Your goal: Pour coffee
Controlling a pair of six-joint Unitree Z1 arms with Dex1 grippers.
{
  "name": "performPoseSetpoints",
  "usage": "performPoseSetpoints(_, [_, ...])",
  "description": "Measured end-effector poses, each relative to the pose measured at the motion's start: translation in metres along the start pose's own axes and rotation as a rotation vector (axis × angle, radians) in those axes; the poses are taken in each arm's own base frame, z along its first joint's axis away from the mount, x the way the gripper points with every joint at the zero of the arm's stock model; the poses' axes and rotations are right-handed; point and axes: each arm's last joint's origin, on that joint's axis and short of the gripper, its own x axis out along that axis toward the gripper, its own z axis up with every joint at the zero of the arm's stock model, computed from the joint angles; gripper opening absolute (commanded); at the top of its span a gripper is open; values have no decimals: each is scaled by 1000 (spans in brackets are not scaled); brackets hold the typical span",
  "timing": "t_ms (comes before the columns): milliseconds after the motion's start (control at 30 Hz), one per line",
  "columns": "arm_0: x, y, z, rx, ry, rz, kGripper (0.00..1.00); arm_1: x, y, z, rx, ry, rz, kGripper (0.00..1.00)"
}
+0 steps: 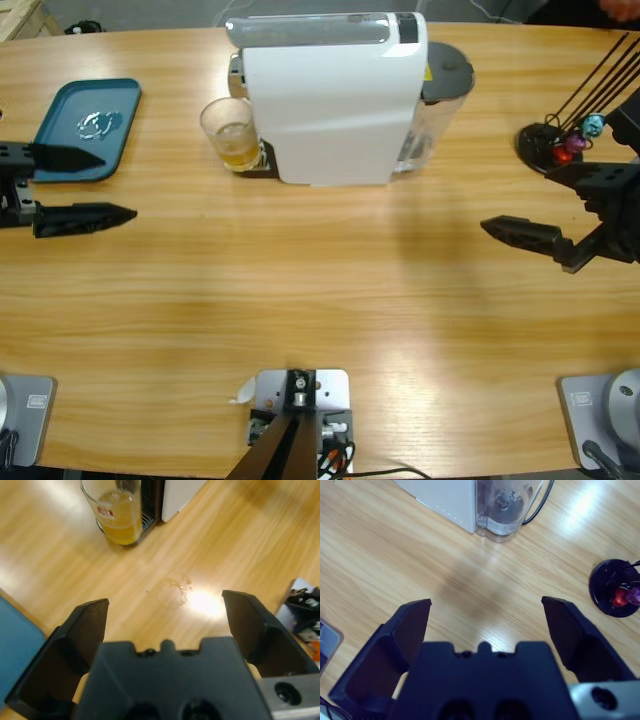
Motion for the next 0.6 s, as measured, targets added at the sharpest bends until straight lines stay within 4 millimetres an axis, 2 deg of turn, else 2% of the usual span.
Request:
performPoseSetpoints(233, [10, 7, 8, 158, -89, 45, 991, 0, 0, 0, 0, 1, 3, 1000])
performPoseSetpoints(600, [60, 28, 16, 192, -75, 16, 991, 0, 0, 0, 0, -1, 1, 1000])
